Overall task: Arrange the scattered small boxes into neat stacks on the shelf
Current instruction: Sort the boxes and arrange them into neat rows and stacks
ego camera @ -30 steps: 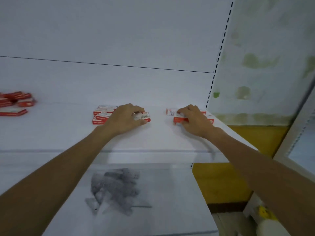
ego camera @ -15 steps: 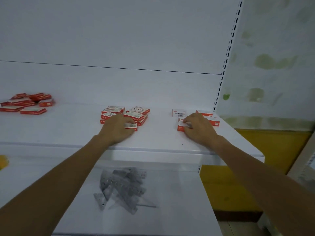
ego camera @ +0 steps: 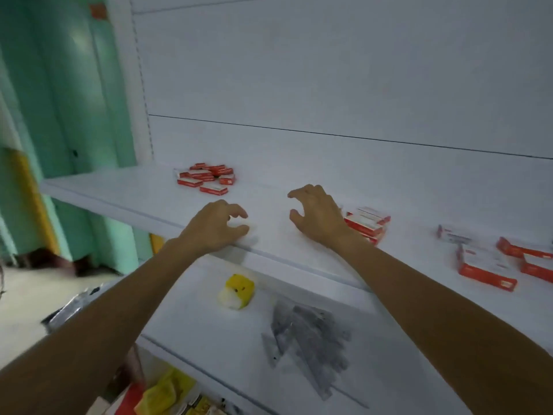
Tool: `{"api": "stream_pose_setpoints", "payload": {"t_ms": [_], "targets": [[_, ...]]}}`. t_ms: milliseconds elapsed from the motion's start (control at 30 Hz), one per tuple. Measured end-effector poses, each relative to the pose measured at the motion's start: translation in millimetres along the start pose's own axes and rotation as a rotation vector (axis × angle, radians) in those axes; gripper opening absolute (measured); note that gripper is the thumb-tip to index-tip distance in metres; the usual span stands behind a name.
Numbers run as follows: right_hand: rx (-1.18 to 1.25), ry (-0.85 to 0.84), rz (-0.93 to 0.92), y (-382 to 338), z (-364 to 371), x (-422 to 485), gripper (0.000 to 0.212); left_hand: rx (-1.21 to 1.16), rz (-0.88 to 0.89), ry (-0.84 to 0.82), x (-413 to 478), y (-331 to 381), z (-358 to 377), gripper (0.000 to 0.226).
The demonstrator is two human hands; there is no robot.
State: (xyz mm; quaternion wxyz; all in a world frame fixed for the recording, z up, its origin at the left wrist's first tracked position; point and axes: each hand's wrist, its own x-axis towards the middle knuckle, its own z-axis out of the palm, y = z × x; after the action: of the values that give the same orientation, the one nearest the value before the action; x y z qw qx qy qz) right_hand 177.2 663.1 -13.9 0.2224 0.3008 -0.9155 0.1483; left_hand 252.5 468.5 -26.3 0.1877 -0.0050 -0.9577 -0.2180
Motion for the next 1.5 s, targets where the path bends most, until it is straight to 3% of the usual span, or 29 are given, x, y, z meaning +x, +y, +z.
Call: {"api": "stream_pose_setpoints", "payload": {"t_ms": [233,733,1167,1333,1500], "targets": [[0.075,-0.079,-0.188,-111.3,60.3,74.6,0.045,0.078,-0.169,0.105,-14.9,-111.2,-68.6,0.031],[0.212,-0.075,-0.062,-217.2,150.4,195.3,0.044,0.046,-0.061,0.069,59.6,-276.4,-130.2,0.026],[0.101,-0.059,0.056,-169.5,156.6,264.2,0.041,-0.053,0.067,-0.02,158.3,-299.7,-101.8,0.025],[0.129,0.075,0.167,-132.8,144.9,290.2,0.039,-0.118,0.147,-0.002,207.1,-288.4,-89.9,0.025],[0.037,0.006,0.23,-111.7,154.8,291.2,0.039,-0.18,0.195,-0.16,238.3,-289.3,-63.8,0.025]]}}
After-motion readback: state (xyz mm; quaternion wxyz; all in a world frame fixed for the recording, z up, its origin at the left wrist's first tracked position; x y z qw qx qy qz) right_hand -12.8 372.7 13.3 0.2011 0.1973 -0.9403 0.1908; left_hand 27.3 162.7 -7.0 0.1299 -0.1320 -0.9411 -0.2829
